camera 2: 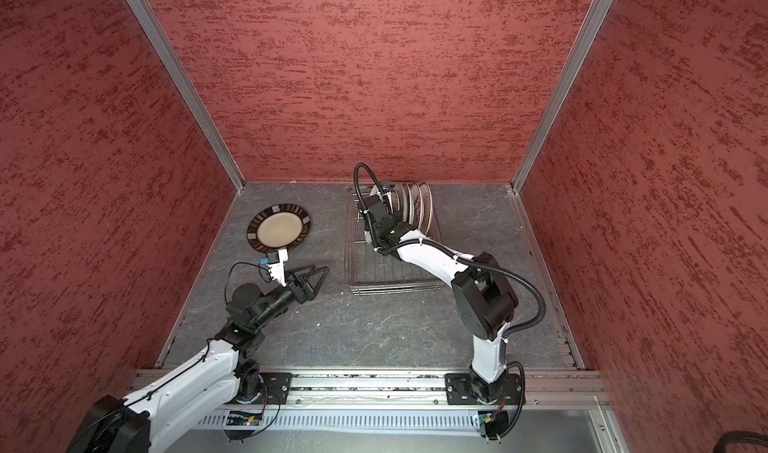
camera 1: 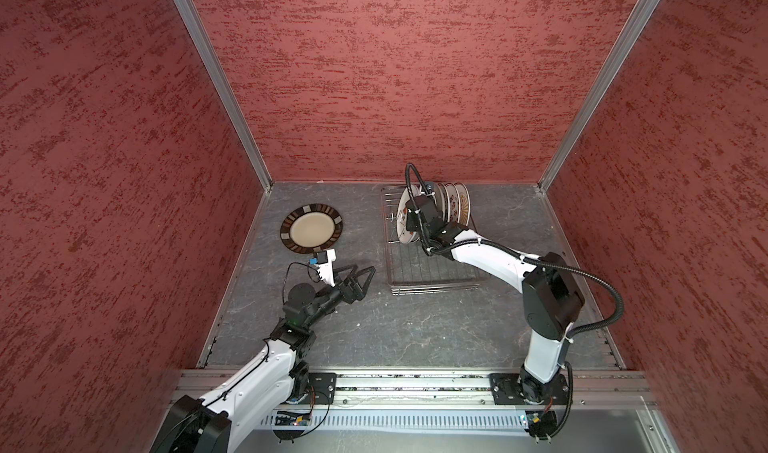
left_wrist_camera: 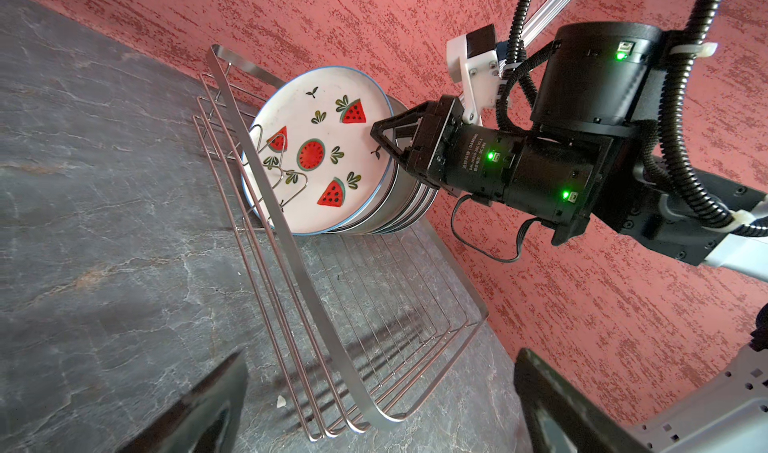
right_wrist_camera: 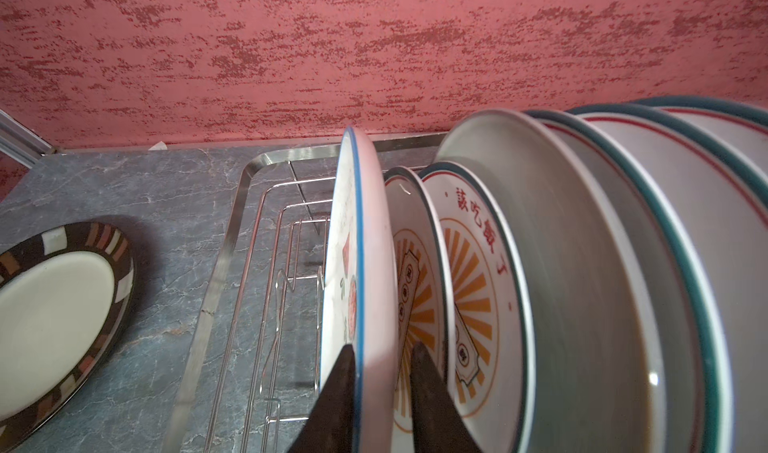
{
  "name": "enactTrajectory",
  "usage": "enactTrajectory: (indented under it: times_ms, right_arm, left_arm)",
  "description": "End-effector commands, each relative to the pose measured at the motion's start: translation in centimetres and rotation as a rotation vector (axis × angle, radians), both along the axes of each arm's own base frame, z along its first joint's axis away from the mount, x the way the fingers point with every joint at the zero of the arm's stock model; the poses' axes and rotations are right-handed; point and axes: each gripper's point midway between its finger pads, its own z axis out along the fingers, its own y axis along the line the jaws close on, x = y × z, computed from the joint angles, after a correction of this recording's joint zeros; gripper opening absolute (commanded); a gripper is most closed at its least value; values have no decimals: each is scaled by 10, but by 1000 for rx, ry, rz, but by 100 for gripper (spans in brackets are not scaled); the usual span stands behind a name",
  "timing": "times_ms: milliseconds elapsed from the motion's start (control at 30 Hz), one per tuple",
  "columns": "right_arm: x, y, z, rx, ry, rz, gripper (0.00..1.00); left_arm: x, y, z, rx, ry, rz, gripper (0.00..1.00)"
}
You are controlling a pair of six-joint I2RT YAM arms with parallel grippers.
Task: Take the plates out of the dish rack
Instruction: 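Grip the watermelon plate's rim with the right gripper and tilt it out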
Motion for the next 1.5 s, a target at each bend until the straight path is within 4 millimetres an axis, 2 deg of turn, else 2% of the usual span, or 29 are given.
enactTrajectory:
  times_ms: [0,233,633,900,1333,1467]
  right_arm:
    - [11,3,-2,20,4,-7,22]
    - [18,-6,-7,-18,-12,-79,18]
    - [25,3,-7,-61,-26,-106,9]
    - [21,10,21,-105,-98,-129,6]
    - [9,2,75,-125,-204,-152,4]
    - [5,1,85,-127,-225,-149,3]
  left_arm:
    - [3,-2,10,-15,-27,0,99]
    - [5,-4,9,-16,-18,-5,99]
    - [7,-4,7,-15,-11,-1,99]
    - [7,-4,8,-13,-14,3,100]
    - [6,1,8,-8,-20,26,100]
    - [6,1,9,-8,-21,29,99]
